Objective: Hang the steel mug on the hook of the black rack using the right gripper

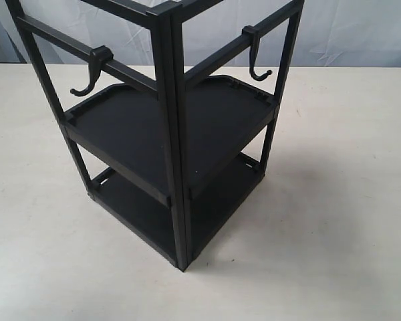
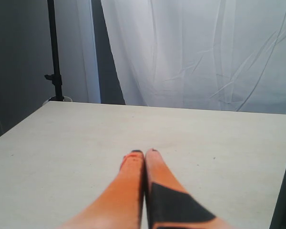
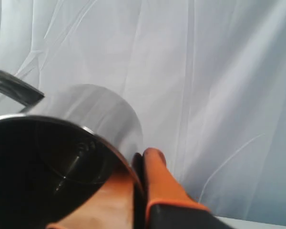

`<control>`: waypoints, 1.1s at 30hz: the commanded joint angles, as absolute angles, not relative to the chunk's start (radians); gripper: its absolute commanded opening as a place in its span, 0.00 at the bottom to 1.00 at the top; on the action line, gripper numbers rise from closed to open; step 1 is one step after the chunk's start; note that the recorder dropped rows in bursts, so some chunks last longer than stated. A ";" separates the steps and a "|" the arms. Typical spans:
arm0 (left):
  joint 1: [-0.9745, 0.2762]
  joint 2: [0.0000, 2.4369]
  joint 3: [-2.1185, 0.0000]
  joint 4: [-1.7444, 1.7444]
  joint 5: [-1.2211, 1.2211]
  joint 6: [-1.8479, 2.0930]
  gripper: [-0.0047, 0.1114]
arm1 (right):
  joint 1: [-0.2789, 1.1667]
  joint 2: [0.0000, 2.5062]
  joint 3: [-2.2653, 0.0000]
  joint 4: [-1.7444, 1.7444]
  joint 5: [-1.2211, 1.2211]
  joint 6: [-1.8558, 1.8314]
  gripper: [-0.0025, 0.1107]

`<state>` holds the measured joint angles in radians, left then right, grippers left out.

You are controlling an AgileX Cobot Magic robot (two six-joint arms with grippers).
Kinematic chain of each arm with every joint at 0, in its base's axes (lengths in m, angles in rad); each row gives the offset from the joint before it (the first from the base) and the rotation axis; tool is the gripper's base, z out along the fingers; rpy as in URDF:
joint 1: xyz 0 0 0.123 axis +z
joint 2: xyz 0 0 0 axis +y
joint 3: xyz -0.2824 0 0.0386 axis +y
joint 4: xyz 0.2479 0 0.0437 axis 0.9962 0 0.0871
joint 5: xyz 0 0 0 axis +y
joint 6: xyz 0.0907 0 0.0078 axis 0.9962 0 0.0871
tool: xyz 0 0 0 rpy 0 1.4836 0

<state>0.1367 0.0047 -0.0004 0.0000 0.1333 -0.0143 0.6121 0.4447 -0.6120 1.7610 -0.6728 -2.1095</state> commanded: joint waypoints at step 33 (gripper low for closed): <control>0.128 0.000 0.000 -0.007 0.128 -0.017 0.05 | 0.677 0.749 -0.305 1.744 0.126 -1.598 0.01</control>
